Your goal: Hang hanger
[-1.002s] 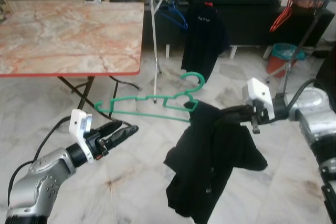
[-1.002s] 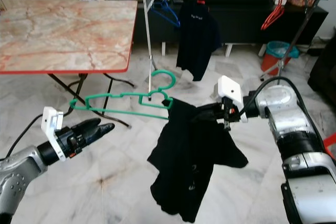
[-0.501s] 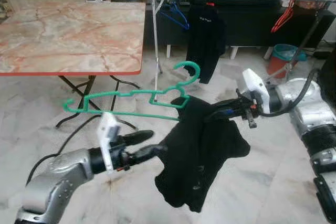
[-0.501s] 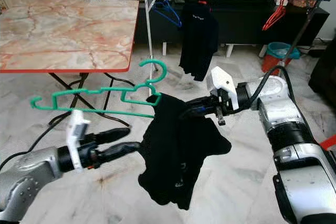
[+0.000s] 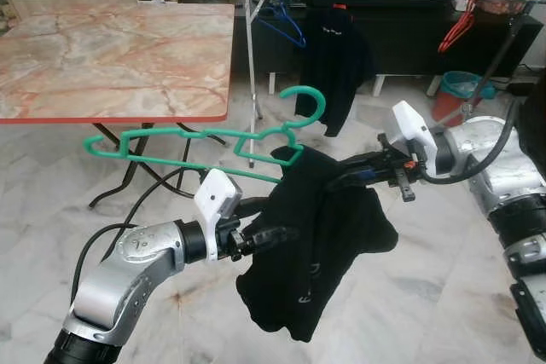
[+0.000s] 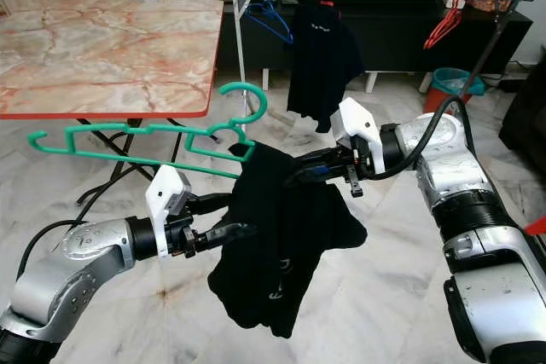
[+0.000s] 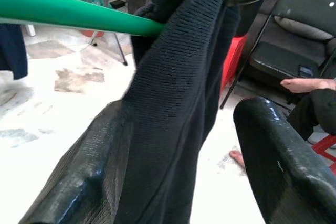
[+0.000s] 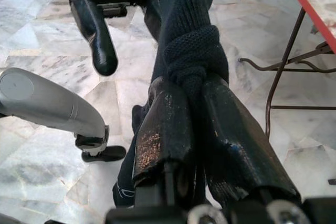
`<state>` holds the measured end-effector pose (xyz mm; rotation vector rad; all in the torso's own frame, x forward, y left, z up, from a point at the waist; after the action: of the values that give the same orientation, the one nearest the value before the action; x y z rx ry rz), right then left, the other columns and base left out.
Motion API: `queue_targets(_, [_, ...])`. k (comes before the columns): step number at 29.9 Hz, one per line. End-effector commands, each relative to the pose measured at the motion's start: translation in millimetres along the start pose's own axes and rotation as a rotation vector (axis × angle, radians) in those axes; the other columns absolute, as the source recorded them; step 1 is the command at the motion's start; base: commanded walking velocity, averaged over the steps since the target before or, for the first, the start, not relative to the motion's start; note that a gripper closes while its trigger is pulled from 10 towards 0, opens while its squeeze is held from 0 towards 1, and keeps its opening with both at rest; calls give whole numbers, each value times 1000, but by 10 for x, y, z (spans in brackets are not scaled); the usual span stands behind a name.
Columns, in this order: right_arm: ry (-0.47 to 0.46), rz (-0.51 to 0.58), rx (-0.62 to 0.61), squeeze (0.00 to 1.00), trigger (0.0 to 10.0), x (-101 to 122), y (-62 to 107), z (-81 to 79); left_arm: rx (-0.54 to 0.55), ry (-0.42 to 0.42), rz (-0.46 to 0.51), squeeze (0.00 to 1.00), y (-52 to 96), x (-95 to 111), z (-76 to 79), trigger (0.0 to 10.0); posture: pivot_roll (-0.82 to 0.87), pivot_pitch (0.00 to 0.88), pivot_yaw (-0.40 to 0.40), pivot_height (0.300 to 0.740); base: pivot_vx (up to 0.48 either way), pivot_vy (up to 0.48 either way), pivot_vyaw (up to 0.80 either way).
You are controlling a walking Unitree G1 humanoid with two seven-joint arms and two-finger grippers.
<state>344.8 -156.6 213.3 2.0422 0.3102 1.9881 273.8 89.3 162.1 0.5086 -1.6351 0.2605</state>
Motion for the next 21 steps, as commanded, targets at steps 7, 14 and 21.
queue_targets(7, [17, -22, 23, 0, 10000, 21, 20, -19, 29, -45, -75, 0, 174, -93, -83, 10000, 102, 0, -43, 740, 0, 0, 0])
queue_targets(14, [15, -27, 51, 0, 10000, 18, -32, -51, 118, -67, 26, 0, 50, 49, -188, 10000, 98, 0, -47, 740, 0, 0, 0])
queue_targets(21, [13, -37, 52, 0, 10000, 8, -25, -55, 19, -28, 56, 0, -21, 76, -41, 10000, 91, 0, -48, 740, 0, 0, 0])
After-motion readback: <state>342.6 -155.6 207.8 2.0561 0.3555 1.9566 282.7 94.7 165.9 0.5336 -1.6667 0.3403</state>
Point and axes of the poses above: a point about 5 cm out from each wrist's last joint towards the gripper, its own y axis pointing back from the gripper into the wrist, its own x axis along the axis of the wrist's last joint, z = x × y, the point moved 3 cm from there along -y, pointing out of the wrist towards the gripper, and after that the axes turned 10 degrees about -y, right-handed, at the moved point
